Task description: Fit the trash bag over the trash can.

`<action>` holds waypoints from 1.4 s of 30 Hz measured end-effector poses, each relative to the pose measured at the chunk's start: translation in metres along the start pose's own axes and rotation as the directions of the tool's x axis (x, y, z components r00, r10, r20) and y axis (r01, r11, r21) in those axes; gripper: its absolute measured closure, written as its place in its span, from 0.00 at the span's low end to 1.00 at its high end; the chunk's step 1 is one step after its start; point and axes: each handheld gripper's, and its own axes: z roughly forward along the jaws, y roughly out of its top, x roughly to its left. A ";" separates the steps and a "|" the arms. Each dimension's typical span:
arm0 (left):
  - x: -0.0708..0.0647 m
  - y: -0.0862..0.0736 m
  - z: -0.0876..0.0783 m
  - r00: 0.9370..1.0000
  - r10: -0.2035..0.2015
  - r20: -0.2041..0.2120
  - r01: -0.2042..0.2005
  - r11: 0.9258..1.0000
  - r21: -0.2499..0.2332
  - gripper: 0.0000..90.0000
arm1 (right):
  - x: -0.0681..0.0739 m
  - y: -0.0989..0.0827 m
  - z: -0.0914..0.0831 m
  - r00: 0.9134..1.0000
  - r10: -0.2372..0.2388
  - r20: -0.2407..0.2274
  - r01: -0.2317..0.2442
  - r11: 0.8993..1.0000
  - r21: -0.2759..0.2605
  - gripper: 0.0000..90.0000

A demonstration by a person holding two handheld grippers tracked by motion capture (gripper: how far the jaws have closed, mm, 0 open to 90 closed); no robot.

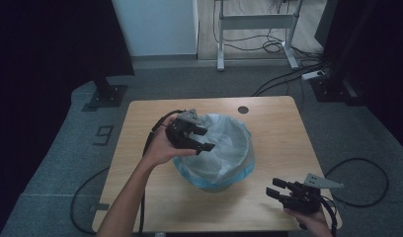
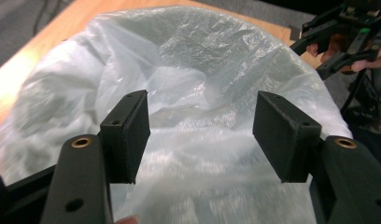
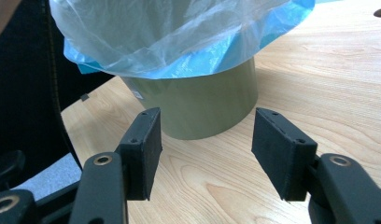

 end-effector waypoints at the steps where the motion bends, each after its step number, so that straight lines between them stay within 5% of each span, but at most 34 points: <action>1: -0.001 -0.003 -0.004 1.000 -0.001 -0.007 0.001 1.000 -0.009 0.40 | 0.000 0.000 0.000 1.000 -0.004 0.004 0.004 1.000 0.004 0.46; 8: -0.013 -0.028 -0.024 0.996 -0.013 -0.087 0.008 0.999 -0.050 0.41 | -0.003 -0.003 0.003 0.998 -0.032 0.045 0.030 0.999 0.035 0.46; 17: -0.020 -0.078 -0.041 0.988 -0.078 -0.133 0.063 0.992 -0.108 0.41 | -0.009 -0.009 0.002 0.994 -0.056 0.091 0.050 0.996 0.075 0.45; 32: -0.028 -0.159 -0.028 0.971 -0.171 -0.169 0.155 0.982 -0.105 0.40 | -0.016 -0.014 0.004 0.990 -0.062 0.124 0.049 0.993 0.107 0.45; 42: -0.025 -0.173 -0.024 0.965 -0.205 -0.164 0.184 0.974 -0.131 0.40 | -0.017 -0.012 0.000 0.986 -0.063 0.157 0.051 0.996 0.078 0.45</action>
